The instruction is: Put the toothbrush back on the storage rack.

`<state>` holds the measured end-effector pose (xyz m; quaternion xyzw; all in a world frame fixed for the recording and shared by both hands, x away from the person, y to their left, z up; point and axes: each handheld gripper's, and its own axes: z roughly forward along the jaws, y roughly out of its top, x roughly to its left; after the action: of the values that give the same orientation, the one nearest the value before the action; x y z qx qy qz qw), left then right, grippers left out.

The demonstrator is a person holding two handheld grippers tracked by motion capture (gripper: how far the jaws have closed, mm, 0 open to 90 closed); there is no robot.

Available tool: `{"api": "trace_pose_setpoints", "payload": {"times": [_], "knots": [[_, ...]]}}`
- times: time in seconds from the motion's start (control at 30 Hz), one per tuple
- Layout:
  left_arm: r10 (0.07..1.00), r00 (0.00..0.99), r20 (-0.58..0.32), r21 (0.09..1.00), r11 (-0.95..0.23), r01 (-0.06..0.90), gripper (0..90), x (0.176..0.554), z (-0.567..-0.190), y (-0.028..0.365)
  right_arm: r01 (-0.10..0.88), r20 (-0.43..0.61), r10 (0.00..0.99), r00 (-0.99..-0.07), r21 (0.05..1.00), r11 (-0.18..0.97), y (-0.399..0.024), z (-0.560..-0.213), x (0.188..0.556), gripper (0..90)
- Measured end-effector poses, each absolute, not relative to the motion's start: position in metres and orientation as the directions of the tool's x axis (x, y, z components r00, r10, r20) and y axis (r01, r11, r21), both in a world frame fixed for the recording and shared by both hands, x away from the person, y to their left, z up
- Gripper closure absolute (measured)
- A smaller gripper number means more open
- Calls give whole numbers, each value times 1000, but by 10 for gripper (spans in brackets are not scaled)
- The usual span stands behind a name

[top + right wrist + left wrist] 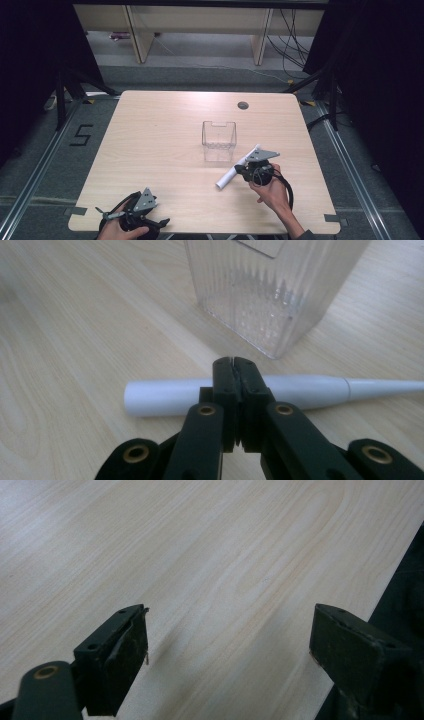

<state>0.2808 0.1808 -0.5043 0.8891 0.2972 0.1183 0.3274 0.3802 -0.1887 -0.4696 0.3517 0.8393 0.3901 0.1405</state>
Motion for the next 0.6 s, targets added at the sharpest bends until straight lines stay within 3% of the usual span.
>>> {"api": "trace_pose_setpoints", "payload": {"times": [0.6], "knots": [[596,803,27,650,-620,439,150,281,-503,182,485,67,660,-748,733,476,-154,-475,392,899]]}}
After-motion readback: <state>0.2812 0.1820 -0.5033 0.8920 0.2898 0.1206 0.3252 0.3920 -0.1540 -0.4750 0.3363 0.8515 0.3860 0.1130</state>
